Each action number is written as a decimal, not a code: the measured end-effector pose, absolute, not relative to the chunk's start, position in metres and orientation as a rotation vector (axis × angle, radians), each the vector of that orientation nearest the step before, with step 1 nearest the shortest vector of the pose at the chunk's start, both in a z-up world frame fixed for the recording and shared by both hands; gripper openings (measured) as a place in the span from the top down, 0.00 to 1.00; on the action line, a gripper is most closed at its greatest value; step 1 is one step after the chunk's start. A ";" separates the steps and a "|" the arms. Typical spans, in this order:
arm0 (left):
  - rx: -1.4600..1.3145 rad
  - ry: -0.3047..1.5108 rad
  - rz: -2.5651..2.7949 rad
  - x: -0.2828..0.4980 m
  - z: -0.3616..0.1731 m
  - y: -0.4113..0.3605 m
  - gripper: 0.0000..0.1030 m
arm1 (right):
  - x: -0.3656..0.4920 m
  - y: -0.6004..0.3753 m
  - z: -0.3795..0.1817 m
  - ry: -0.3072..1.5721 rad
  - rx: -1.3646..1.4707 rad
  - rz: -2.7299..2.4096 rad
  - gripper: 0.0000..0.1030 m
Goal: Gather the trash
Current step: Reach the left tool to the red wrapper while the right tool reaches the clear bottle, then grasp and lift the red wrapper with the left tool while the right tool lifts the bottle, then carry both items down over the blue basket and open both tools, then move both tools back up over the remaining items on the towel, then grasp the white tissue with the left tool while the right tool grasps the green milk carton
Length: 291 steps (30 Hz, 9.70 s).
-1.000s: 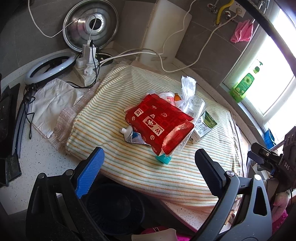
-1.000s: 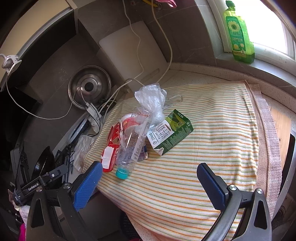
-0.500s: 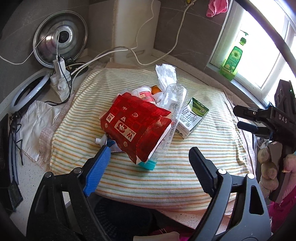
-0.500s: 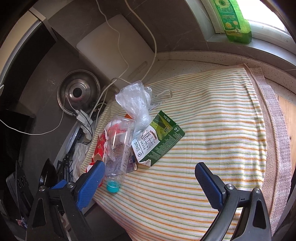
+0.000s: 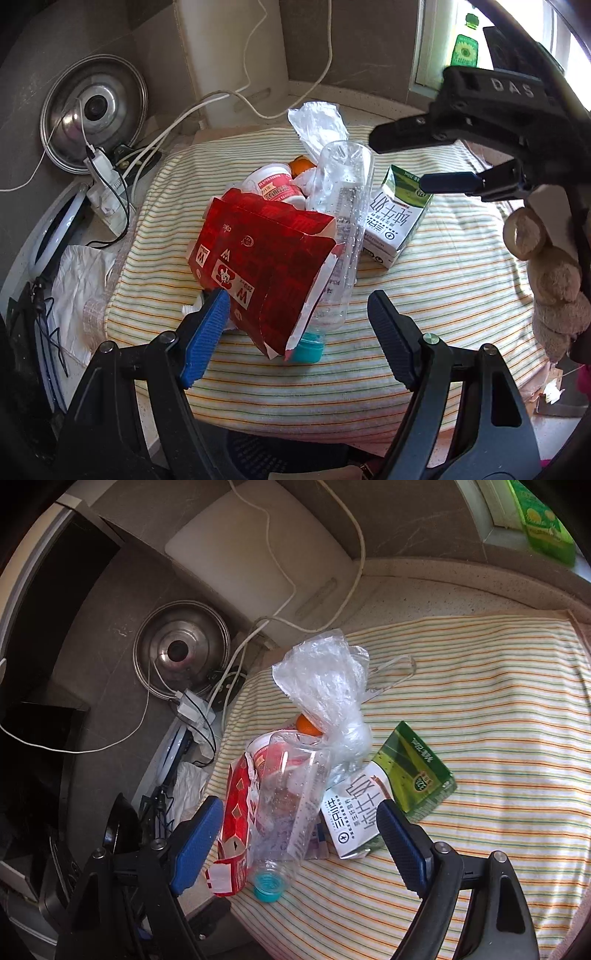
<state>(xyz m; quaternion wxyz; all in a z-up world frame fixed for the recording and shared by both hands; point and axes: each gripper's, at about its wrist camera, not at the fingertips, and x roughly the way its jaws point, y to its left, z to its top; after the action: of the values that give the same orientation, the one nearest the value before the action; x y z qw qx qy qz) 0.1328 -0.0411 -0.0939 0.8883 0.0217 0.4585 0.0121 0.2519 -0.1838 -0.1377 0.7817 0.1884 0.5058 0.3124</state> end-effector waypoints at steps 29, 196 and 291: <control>-0.079 0.911 0.221 0.141 -0.081 0.048 0.54 | 0.298 -0.114 -0.173 1.225 0.320 0.639 0.35; -0.183 1.132 0.019 -0.055 -0.205 0.081 0.52 | -0.006 -0.088 -0.210 1.157 0.009 0.589 0.27; -0.287 0.949 0.083 0.200 -0.136 0.066 0.98 | 0.277 -0.192 -0.166 1.225 0.397 0.300 0.39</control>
<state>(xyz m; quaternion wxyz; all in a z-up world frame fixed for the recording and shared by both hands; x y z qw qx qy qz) 0.2001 0.0657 -0.1356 0.8788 -0.1375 0.4553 0.0397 0.2775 -0.1918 -0.1657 0.7894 0.1843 0.5688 0.1392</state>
